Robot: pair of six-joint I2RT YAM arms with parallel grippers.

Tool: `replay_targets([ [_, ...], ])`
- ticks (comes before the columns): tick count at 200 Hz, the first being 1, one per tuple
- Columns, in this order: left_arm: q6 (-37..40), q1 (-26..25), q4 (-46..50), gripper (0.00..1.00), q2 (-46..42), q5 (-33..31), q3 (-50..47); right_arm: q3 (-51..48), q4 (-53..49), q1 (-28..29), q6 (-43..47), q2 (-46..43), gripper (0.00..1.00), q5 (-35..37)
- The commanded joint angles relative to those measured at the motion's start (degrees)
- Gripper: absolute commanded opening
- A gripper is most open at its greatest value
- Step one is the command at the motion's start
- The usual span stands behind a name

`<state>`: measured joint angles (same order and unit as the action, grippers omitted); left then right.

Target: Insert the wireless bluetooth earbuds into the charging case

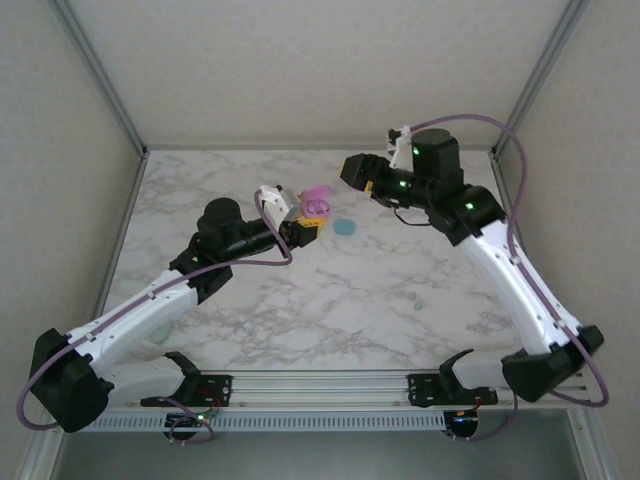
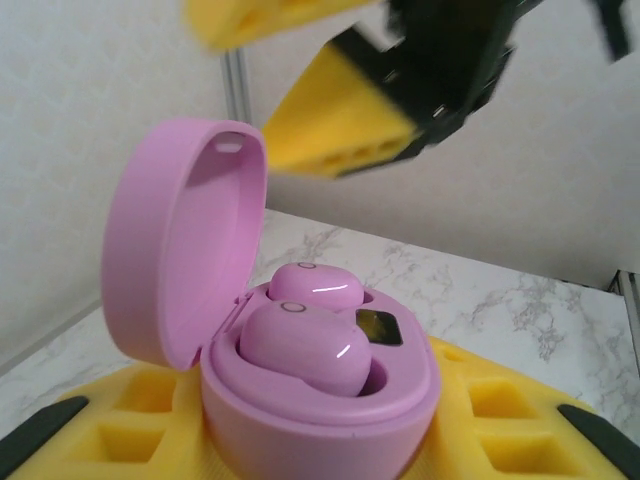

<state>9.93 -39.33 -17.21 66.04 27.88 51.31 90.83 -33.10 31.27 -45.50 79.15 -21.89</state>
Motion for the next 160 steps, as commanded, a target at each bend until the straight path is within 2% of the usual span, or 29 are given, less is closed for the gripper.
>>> replay_targets([
  [1, 1.84, -0.83, 1.26, 0.33, 0.14, 1.65, 2.45, 4.15, -1.25, 0.02, -2.71, 3.13, 0.68, -8.21],
  [42, 1.12, -0.93, 0.48, 0.33, 0.14, 0.27, 2.39, 6.23, -3.72, 0.09, -0.87, 6.19, 0.68, -12.76],
  [78, -0.37, -0.93, -1.99, 0.33, 0.42, -0.90, 1.95, 2.80, -4.47, 0.02, 1.31, 3.08, 0.68, -14.58],
  [132, -3.31, -0.92, -5.68, 0.33, 1.33, -0.22, 2.22, -4.84, 2.61, -1.34, -2.60, -1.04, 0.69, -22.31],
  [160, -4.70, -0.93, -6.87, 0.33, 1.92, 1.11, 2.74, -9.91, 11.68, -2.24, -8.24, -2.28, 0.72, -28.10],
])
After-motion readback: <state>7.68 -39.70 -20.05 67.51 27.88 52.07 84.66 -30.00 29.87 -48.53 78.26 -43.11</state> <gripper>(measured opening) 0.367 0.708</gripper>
